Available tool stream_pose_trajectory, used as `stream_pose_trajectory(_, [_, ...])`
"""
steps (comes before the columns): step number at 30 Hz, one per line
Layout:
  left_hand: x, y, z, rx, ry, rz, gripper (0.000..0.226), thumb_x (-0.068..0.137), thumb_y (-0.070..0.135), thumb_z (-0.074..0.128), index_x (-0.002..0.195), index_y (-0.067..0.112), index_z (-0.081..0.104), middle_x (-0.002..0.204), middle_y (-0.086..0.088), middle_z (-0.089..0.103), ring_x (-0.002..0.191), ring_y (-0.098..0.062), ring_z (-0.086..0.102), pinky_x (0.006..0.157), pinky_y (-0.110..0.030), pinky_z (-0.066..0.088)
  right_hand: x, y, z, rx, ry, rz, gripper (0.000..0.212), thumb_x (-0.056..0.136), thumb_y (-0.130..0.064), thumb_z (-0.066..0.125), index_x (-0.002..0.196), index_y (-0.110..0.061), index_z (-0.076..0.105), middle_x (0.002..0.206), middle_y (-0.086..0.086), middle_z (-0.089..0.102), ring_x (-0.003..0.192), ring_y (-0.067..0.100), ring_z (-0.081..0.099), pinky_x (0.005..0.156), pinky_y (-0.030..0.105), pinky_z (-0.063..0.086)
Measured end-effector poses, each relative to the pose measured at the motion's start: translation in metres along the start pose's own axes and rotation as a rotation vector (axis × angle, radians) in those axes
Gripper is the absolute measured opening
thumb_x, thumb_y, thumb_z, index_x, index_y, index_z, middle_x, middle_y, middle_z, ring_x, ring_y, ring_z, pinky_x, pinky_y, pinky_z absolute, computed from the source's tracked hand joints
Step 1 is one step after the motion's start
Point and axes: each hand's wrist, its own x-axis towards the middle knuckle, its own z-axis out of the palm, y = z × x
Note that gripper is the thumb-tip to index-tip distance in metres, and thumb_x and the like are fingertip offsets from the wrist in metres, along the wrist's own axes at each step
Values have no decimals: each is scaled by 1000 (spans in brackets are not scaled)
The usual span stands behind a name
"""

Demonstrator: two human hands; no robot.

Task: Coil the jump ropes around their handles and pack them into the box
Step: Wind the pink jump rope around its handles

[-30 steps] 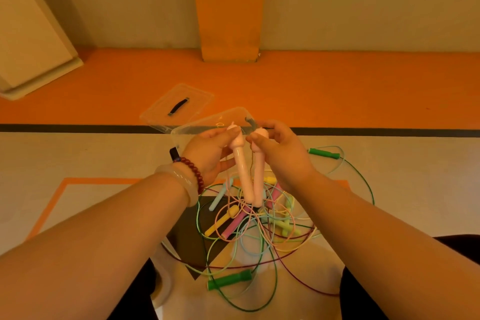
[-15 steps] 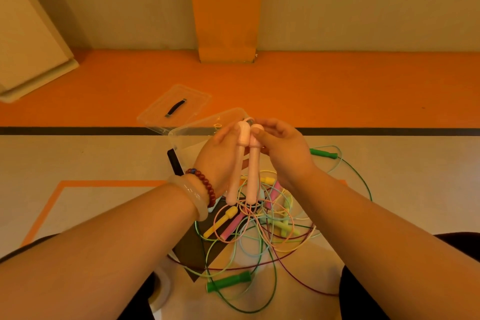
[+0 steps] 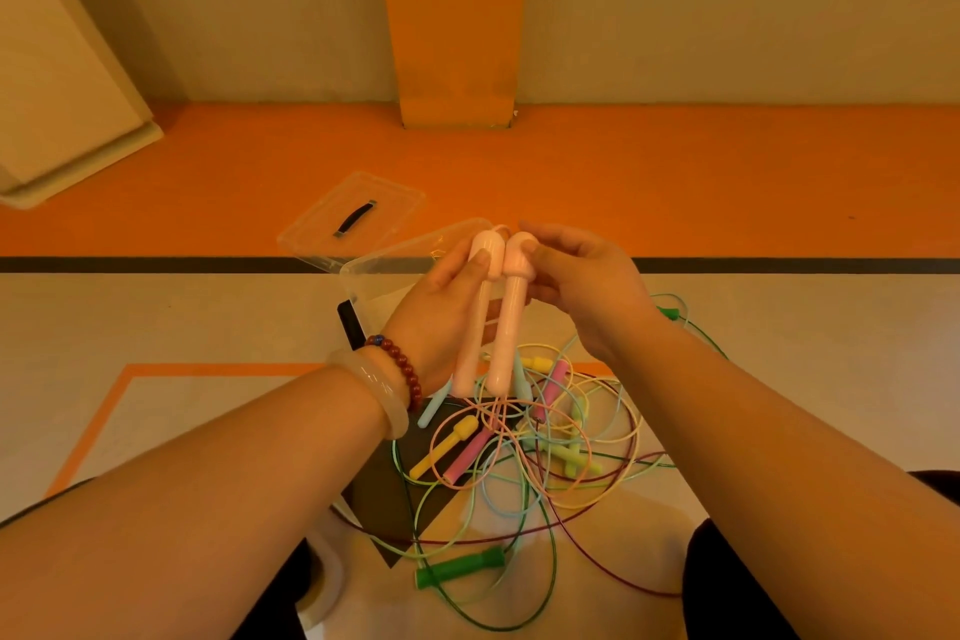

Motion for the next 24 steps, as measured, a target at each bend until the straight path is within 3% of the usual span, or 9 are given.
stream_pose_trajectory(3, [0, 2, 0, 39, -10, 1, 23, 102, 32, 41, 116, 43, 55, 118, -1, 66, 95, -27, 71, 85, -47, 56, -2, 2, -1, -46, -15, -20, 21, 95, -9, 57, 98, -26, 67, 107, 2, 69, 96, 19, 67, 74, 29, 59])
stream_pose_trajectory(6, [1, 1, -2, 104, -57, 20, 35, 99, 26, 49, 133, 33, 47, 118, -5, 66, 94, -23, 71, 80, -40, 59, -2, 4, 0, -30, -27, -28, 19, 95, -8, 57, 100, -23, 66, 108, 4, 68, 95, 18, 67, 71, 26, 58])
stream_pose_trajectory(9, [2, -1, -3, 115, -52, 5, 42, 96, 10, 55, 133, 29, 46, 107, -4, 69, 86, -18, 72, 75, -36, 60, -1, 2, 1, -43, -43, -42, 19, 94, -7, 57, 104, -21, 65, 103, 2, 67, 90, 13, 66, 69, 22, 57])
stream_pose_trajectory(13, [4, 2, -10, 186, -59, -22, 33, 96, 10, 54, 125, 25, 51, 106, -3, 70, 82, -11, 70, 68, -26, 57, 0, 0, -2, -179, -26, -108, 19, 92, -16, 61, 108, -26, 67, 100, -9, 67, 87, -2, 61, 66, 10, 47])
stream_pose_trajectory(17, [4, 11, -16, 142, -101, -108, 24, 97, 13, 51, 120, 19, 56, 105, -1, 72, 79, -6, 68, 65, -21, 54, 5, -3, -14, -230, 112, -121, 23, 98, -31, 52, 118, -33, 62, 117, -12, 57, 103, 3, 52, 77, 19, 40])
stream_pose_trajectory(20, [3, 15, -17, 86, -188, -163, 19, 97, 12, 49, 112, 19, 59, 105, -1, 73, 80, -8, 67, 65, -21, 54, 7, 2, -20, -275, 66, -89, 32, 103, -38, 37, 129, -36, 55, 126, -17, 47, 115, 0, 39, 89, 22, 31])
stream_pose_trajectory(24, [2, 19, -14, 59, -258, -191, 21, 97, 13, 48, 114, 19, 58, 106, -1, 72, 81, -7, 67, 65, -21, 55, 9, 23, -14, -222, 1, 52, 38, 100, -52, 35, 128, -38, 55, 135, -6, 55, 126, 11, 46, 103, 34, 32])
